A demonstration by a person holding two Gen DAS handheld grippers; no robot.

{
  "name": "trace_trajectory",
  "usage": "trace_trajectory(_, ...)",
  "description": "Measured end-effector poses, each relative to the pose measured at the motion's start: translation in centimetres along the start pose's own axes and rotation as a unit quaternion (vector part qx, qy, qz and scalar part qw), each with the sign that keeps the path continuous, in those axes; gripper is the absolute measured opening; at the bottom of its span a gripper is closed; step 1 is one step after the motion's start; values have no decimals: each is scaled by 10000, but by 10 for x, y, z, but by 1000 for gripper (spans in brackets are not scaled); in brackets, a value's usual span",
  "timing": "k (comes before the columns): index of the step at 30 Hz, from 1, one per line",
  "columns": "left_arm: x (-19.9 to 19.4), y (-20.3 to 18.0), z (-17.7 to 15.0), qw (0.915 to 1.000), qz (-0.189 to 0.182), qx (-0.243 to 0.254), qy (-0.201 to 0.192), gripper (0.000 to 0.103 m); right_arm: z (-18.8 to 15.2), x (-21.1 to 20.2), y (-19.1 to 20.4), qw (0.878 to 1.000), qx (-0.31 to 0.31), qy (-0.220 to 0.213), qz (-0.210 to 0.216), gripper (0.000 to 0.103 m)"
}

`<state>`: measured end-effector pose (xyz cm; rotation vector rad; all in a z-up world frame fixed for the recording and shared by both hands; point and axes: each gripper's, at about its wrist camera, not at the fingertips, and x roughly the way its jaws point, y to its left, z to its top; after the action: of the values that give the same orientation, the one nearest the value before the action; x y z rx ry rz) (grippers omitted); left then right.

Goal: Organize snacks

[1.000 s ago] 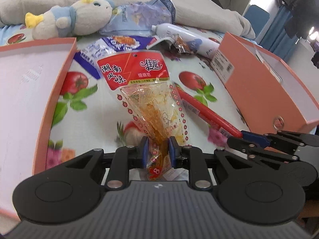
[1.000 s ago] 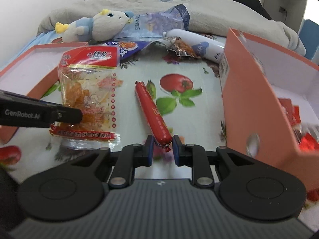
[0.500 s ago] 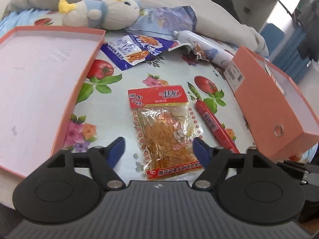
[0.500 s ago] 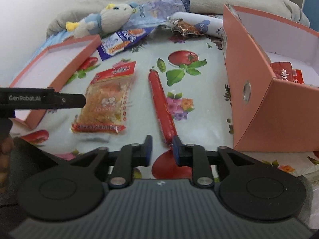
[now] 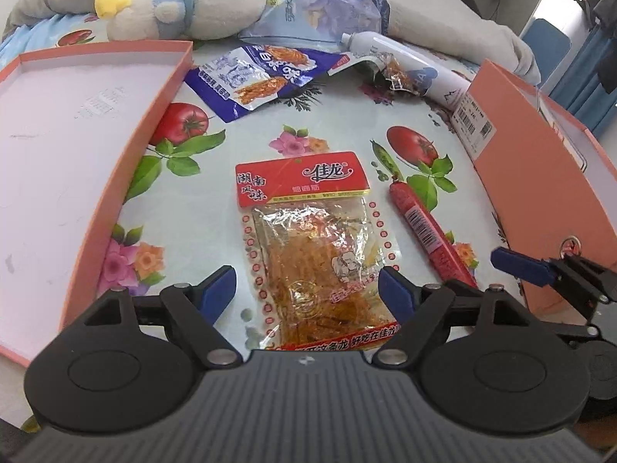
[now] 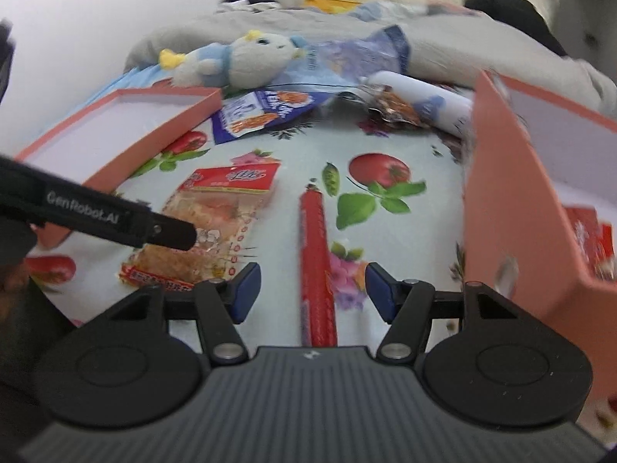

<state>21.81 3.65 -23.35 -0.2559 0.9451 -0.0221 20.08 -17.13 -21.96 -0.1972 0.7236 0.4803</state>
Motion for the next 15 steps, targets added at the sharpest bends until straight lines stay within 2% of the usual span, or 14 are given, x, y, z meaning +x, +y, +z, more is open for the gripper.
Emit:
trace_trajectory(4, 6, -3, 2, 9999, 88, -8, 63, 84, 1, 10, -4, 9999, 56, 80, 80, 55)
trace_trajectory(5, 7, -4, 2, 9999, 106, -21, 78, 84, 1, 12, -4, 9999, 49, 122, 34, 51)
trace_trajectory(6, 8, -4, 2, 9999, 101, -28, 91, 84, 1, 15, -5, 9998, 53, 201, -52, 38)
trace_trajectory(7, 9, -5, 3, 9999, 105, -30, 106, 84, 0, 16, -5, 9996, 71, 253, -49, 34)
trace_trajectory(12, 13, -8, 1, 9998, 188, 41, 99, 84, -4, 20, -6, 9994, 128, 333, 6, 30)
trace_trajectory(14, 13, -9, 1, 9998, 207, 22, 79, 84, -4, 20, -4, 9994, 77, 339, 19, 24)
trace_trajectory(15, 14, -8, 1, 9998, 211, 5, 68, 84, -4, 19, -3, 9993, 51, 358, 4, 24)
